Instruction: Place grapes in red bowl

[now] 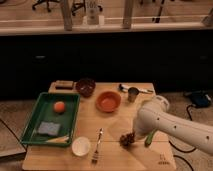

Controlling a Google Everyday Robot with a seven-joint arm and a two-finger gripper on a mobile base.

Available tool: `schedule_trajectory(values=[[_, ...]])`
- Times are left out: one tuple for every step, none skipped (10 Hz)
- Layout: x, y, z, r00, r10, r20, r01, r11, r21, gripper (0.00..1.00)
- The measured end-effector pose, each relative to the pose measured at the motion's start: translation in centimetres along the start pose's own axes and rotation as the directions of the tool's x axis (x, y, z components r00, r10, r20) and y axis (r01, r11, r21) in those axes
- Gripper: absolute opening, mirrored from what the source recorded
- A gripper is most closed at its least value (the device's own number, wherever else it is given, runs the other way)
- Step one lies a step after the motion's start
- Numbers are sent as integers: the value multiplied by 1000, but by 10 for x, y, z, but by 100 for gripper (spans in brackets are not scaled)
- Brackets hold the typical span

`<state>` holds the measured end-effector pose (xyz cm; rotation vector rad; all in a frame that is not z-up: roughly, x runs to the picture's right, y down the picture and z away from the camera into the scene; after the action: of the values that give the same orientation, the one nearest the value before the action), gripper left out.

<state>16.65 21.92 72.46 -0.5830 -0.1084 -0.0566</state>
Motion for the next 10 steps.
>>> schedule_trajectory(values=[[1, -6, -8, 1000, 8, -3, -8, 1000, 11, 3], [1, -12, -10, 1000, 9, -3, -9, 1000, 17, 3], [-1, -17, -13, 1000, 8, -1, -8, 1000, 24, 3], [0, -22, -16, 1000, 12, -3, -12, 1000, 29, 3], [1, -25, -19, 1000, 12, -8, -12, 1000, 29, 3], [-2, -35, -28, 1000, 9, -13, -8, 999, 35, 3], [0, -41, -35, 1000, 12, -19, -11, 999, 38, 3], [3, -49, -38, 1000, 16, -25, -14, 999, 42, 3], [1, -57, -38, 1000, 14, -26, -13, 999, 44, 3], [0, -65, -40, 1000, 12, -28, -11, 999, 51, 3]])
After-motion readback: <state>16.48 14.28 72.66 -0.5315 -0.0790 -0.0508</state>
